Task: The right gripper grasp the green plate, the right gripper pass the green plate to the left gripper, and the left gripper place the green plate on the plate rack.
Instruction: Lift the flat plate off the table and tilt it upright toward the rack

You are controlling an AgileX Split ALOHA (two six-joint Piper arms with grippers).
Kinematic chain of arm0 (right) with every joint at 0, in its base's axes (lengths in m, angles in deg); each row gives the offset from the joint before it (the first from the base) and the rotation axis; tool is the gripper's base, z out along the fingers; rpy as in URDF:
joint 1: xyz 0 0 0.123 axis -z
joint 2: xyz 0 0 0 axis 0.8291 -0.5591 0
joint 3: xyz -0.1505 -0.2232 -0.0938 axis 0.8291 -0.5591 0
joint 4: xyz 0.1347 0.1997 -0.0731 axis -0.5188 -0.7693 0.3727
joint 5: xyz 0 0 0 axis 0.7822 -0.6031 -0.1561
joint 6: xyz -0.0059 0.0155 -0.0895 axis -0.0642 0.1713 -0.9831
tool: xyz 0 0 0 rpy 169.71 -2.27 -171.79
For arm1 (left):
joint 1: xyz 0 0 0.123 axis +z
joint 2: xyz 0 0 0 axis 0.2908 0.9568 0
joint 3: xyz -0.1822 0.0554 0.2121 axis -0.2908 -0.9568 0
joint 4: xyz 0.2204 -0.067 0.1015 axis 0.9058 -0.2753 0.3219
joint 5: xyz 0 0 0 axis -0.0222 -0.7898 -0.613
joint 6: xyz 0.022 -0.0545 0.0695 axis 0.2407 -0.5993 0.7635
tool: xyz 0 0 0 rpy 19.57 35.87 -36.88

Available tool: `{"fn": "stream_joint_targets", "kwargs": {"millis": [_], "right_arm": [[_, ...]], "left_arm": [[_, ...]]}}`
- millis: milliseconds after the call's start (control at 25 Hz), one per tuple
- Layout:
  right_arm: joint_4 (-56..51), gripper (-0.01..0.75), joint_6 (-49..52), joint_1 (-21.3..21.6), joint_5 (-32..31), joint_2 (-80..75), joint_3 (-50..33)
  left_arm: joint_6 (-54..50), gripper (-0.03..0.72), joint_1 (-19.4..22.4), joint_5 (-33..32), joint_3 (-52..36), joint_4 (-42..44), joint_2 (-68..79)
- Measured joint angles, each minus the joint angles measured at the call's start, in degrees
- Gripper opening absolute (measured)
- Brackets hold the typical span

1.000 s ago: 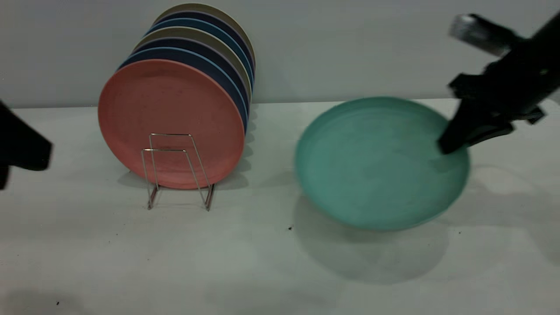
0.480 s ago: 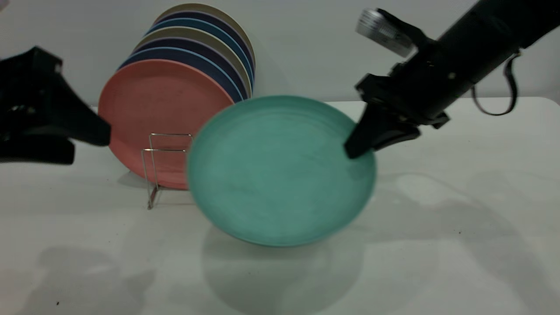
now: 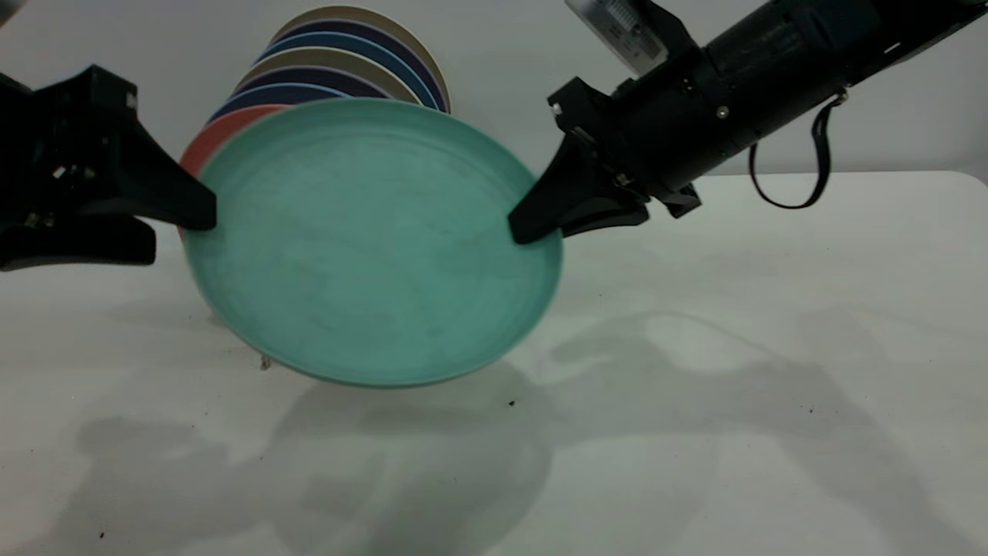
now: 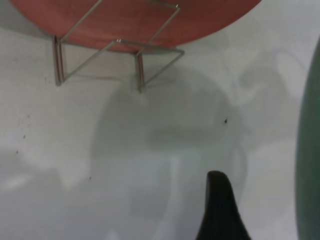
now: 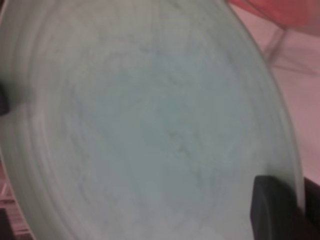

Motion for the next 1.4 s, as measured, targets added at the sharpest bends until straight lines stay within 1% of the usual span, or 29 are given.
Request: {"fn": "stream_joint_targets", "kwargs": {"millis": [280,400,480,560,600,680,800,840,880,1040,1120,1200,1320,1400], "right_arm": [[-1.7,0.019,-0.7,-0.5,-1.0,0.1,0.0],[-4.4,0.019,-2.2,-0.5,-3.1,0.1,0.0],[-6.7,0.026,-4.3,-0.5,-5.0,0.1,0.0],[-8.5,0.037,-6.4,-0.5,-6.8,0.1,0.0],[-9.2,0.042,-7.4,-0.5,-7.4,0.1,0.0],[-9.8,0.051,-8.3,-0.5,-7.9,0.1,0.0],[-9.7,0.057,-8.6,-0.5,-7.2,0.1,-0.1],[-9.6,0.057,-8.6,-0.4,-6.7,0.0,-0.1],[-9.5,0.057,-8.7,-0.4,-6.5,0.0,-0.1],[-9.5,0.076,-8.5,-0.4,-6.5,0.0,-0.1],[-9.5,0.108,-7.2,-0.5,-6.5,0.0,-0.2],[-8.9,0.163,-4.8,-0.4,-6.2,0.0,-0.2],[-6.3,0.287,-0.9,-0.3,-5.2,0.0,-0.2],[-3.6,0.391,0.8,-0.3,-5.2,0.0,-0.2]], "left_arm": [[4.3,0.518,0.0,0.3,0.0,-5.2,0.0],[4.6,0.515,0.0,0.3,0.0,-6.1,0.0],[4.6,0.492,0.0,0.2,0.0,-6.4,0.0],[4.6,0.446,0.0,0.0,0.0,-6.7,0.0],[4.6,0.409,0.0,-0.1,0.0,-6.9,0.0],[4.7,0.313,0.0,-0.4,0.0,-7.1,0.0],[4.8,0.129,0.0,-1.5,0.1,-7.7,0.0],[5.0,0.098,0.0,-1.9,0.2,-7.8,-0.1],[5.3,0.084,0.0,-2.1,0.2,-8.1,-0.1],[6.4,0.084,0.0,-2.0,0.2,-8.2,-0.1],[7.5,0.084,0.0,-1.3,0.2,-8.2,-0.1],[9.0,0.084,0.0,-0.4,0.2,-8.1,-0.1],[12.5,0.084,0.0,2.9,0.2,-7.0,0.0],[14.9,0.084,0.1,4.8,0.2,-6.8,0.1]]}}
